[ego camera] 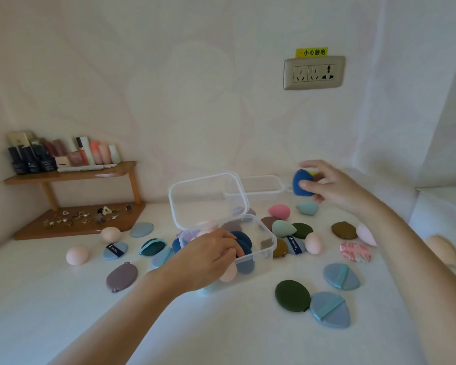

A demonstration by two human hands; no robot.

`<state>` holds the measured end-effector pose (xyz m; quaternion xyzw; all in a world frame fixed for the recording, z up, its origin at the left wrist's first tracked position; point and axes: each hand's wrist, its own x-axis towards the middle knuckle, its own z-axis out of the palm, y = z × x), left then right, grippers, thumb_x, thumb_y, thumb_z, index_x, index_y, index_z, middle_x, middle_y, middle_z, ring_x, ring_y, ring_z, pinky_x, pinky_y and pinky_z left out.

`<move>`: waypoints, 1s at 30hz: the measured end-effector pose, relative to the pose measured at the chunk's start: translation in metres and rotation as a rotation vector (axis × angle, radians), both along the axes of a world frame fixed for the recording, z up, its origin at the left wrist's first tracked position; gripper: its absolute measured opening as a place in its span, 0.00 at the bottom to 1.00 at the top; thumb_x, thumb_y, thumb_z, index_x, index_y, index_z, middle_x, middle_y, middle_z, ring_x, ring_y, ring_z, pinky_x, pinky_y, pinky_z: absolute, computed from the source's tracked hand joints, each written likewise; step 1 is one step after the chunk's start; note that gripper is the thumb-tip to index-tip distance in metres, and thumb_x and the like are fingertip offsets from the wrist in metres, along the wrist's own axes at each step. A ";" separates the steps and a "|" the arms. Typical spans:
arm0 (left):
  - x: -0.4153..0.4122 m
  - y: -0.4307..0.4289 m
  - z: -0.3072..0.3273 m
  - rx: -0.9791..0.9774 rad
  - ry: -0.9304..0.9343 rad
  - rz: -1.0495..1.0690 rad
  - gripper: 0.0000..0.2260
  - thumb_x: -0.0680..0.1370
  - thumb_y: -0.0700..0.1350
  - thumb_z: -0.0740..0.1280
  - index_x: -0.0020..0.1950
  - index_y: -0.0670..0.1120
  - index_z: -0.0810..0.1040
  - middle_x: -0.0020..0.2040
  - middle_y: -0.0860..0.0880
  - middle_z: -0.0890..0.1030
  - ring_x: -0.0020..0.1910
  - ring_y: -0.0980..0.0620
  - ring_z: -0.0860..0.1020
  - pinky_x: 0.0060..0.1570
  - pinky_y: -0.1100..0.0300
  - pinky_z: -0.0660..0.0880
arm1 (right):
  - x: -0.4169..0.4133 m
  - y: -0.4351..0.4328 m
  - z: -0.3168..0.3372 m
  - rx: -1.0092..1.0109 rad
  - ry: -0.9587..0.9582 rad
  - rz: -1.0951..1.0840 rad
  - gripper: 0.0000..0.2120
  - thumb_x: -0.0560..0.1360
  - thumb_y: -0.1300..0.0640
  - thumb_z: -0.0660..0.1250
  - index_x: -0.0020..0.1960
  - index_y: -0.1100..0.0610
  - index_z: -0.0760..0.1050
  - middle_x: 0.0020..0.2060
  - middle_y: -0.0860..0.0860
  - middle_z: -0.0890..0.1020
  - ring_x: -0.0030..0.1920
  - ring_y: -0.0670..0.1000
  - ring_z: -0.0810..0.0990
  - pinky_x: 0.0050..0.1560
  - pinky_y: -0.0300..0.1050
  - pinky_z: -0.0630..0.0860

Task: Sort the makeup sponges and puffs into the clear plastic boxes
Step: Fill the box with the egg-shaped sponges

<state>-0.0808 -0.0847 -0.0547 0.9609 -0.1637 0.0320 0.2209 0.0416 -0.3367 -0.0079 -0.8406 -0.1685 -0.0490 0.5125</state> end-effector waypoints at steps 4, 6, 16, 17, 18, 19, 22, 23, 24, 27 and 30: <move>-0.002 -0.002 0.002 -0.008 0.003 0.012 0.15 0.82 0.44 0.54 0.58 0.47 0.80 0.54 0.58 0.72 0.51 0.65 0.66 0.46 0.86 0.57 | -0.025 0.034 -0.005 0.060 0.247 0.482 0.12 0.78 0.58 0.63 0.60 0.59 0.75 0.45 0.56 0.82 0.38 0.50 0.80 0.42 0.40 0.79; -0.002 -0.003 0.004 -0.010 0.000 0.008 0.15 0.82 0.42 0.54 0.58 0.46 0.80 0.57 0.55 0.74 0.50 0.66 0.65 0.45 0.86 0.56 | -0.028 0.046 -0.013 -0.095 0.217 0.548 0.08 0.78 0.59 0.65 0.55 0.57 0.78 0.43 0.52 0.83 0.38 0.48 0.81 0.41 0.38 0.78; 0.004 -0.001 0.003 0.069 0.082 0.078 0.18 0.81 0.42 0.53 0.66 0.53 0.75 0.64 0.58 0.70 0.56 0.65 0.61 0.54 0.73 0.54 | -0.039 0.074 -0.011 -0.550 0.063 0.474 0.09 0.70 0.49 0.74 0.47 0.51 0.79 0.38 0.49 0.84 0.33 0.45 0.79 0.37 0.38 0.75; 0.004 -0.001 0.005 0.070 0.069 0.077 0.18 0.81 0.42 0.53 0.66 0.52 0.75 0.64 0.58 0.70 0.56 0.65 0.61 0.54 0.73 0.54 | -0.040 0.077 -0.012 -0.619 0.029 0.446 0.12 0.68 0.47 0.74 0.46 0.53 0.80 0.37 0.50 0.84 0.32 0.45 0.79 0.38 0.41 0.74; 0.004 -0.002 0.006 0.074 0.059 0.070 0.18 0.81 0.41 0.53 0.65 0.51 0.76 0.64 0.57 0.71 0.55 0.64 0.62 0.51 0.76 0.54 | -0.041 0.081 -0.012 -0.694 -0.006 0.416 0.15 0.67 0.44 0.75 0.45 0.55 0.80 0.36 0.51 0.84 0.32 0.46 0.78 0.37 0.42 0.74; 0.004 -0.002 0.008 0.085 0.051 0.059 0.18 0.81 0.40 0.52 0.64 0.49 0.76 0.65 0.54 0.72 0.55 0.62 0.63 0.47 0.80 0.54 | -0.043 0.085 -0.011 -0.760 -0.033 0.393 0.18 0.66 0.43 0.75 0.43 0.57 0.79 0.35 0.52 0.82 0.31 0.47 0.77 0.36 0.43 0.72; 0.004 -0.002 0.007 0.094 0.065 0.074 0.17 0.81 0.40 0.53 0.63 0.43 0.76 0.65 0.49 0.73 0.61 0.55 0.68 0.44 0.88 0.52 | -0.048 0.100 -0.013 -0.884 -0.078 0.361 0.18 0.67 0.45 0.75 0.39 0.58 0.74 0.32 0.51 0.74 0.29 0.48 0.68 0.30 0.39 0.63; 0.004 -0.001 0.006 0.087 0.072 0.085 0.16 0.81 0.41 0.53 0.63 0.42 0.77 0.65 0.48 0.73 0.62 0.54 0.69 0.46 0.85 0.54 | -0.050 0.104 -0.015 -0.899 -0.080 0.354 0.17 0.67 0.45 0.75 0.39 0.57 0.74 0.32 0.50 0.73 0.29 0.48 0.67 0.29 0.38 0.62; 0.005 0.000 0.005 0.081 0.076 0.093 0.16 0.81 0.42 0.54 0.62 0.42 0.77 0.65 0.49 0.74 0.61 0.54 0.69 0.47 0.82 0.57 | -0.049 0.108 -0.017 -0.903 -0.074 0.349 0.16 0.67 0.46 0.75 0.39 0.56 0.74 0.32 0.50 0.73 0.30 0.48 0.67 0.28 0.38 0.62; 0.004 0.002 0.005 0.078 0.112 0.091 0.15 0.80 0.43 0.55 0.60 0.45 0.79 0.61 0.52 0.74 0.55 0.60 0.67 0.47 0.78 0.59 | -0.046 0.108 -0.016 -0.882 0.030 0.409 0.15 0.68 0.45 0.74 0.44 0.54 0.75 0.35 0.48 0.76 0.32 0.46 0.72 0.31 0.36 0.67; 0.005 0.002 0.005 0.084 0.128 0.114 0.15 0.79 0.44 0.56 0.61 0.48 0.78 0.62 0.54 0.72 0.54 0.61 0.64 0.55 0.68 0.58 | -0.041 0.097 -0.002 -0.776 0.268 0.545 0.17 0.70 0.51 0.75 0.56 0.53 0.77 0.40 0.50 0.82 0.34 0.45 0.76 0.36 0.33 0.73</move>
